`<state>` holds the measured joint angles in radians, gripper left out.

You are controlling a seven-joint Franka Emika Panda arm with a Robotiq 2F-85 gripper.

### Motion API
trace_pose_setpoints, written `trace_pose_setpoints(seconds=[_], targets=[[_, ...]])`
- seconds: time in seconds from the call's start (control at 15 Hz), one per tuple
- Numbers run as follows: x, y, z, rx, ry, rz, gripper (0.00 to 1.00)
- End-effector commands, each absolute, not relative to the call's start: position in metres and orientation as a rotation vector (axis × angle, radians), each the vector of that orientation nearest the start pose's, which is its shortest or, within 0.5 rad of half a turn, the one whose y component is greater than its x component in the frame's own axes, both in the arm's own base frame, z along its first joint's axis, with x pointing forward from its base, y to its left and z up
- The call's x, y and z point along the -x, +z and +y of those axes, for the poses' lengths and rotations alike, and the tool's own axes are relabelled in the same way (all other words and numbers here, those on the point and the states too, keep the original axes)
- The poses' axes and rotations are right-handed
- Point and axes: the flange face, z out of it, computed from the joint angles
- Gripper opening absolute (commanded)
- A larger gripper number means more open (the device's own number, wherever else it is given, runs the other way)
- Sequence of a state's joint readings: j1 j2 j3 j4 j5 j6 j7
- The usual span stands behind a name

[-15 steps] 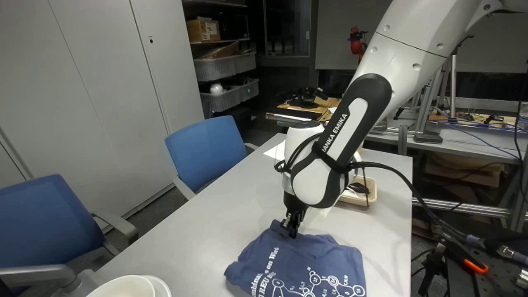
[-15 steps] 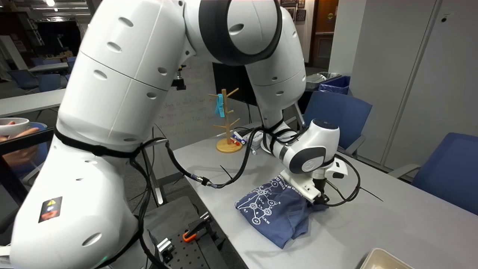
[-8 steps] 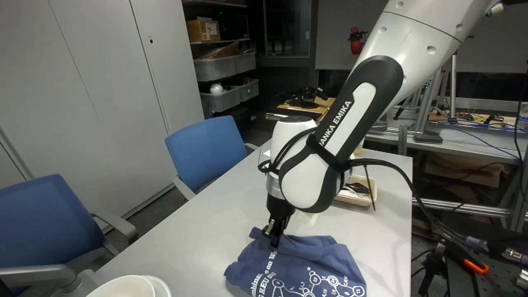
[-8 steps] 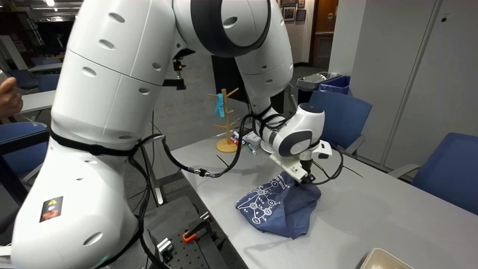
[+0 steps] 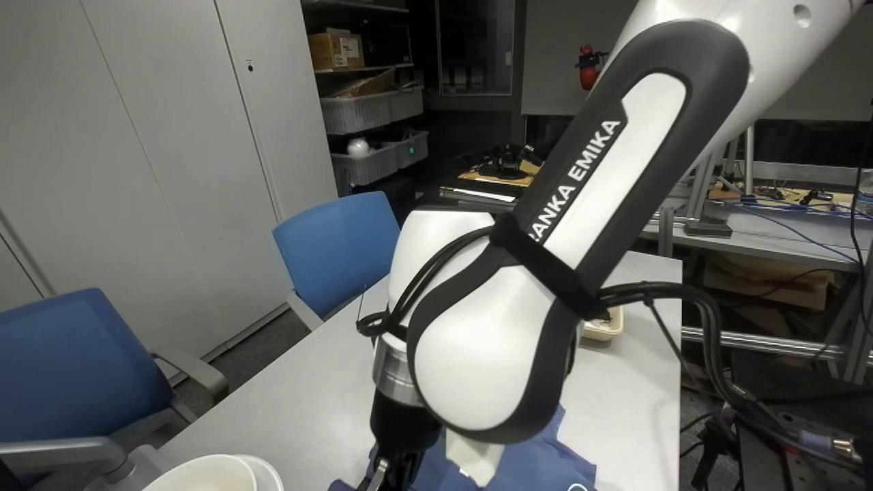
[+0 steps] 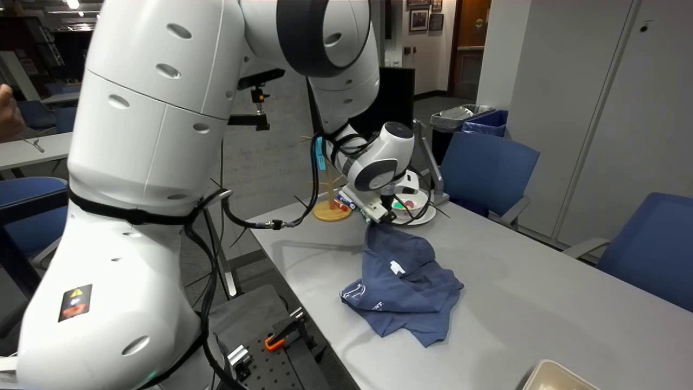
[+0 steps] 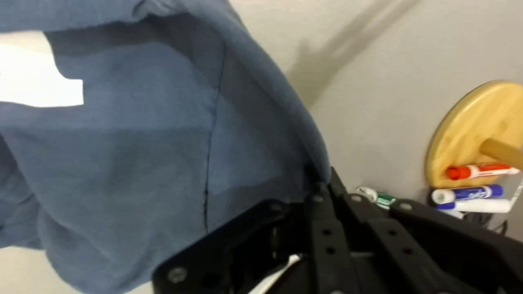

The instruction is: Unfold the blue t-shirt fully

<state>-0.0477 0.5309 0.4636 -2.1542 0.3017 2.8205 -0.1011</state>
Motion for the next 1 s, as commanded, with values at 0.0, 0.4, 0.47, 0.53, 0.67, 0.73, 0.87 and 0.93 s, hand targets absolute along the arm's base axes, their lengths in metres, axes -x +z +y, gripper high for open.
trace_pose_setpoints(seconds=[0.0, 0.4, 0.47, 0.53, 0.67, 0.73, 0.87, 0.93], targets=[[-0.521, 0.197, 0.264, 2.675, -0.074, -0.272, 0.01], [-0.481, 0.187, 0.331, 2.563, 0.021, -0.320, 0.01], [-0.474, 0.184, 0.341, 2.547, 0.038, -0.324, 0.01], [-0.468, 0.181, 0.349, 2.531, 0.056, -0.323, 0.01], [-0.454, 0.175, 0.368, 2.498, 0.090, -0.312, 0.01], [-0.447, 0.172, 0.376, 2.484, 0.105, -0.307, 0.01], [-0.434, 0.167, 0.389, 2.465, 0.137, -0.309, 0.27], [-0.429, 0.165, 0.392, 2.460, 0.145, -0.318, 0.29]])
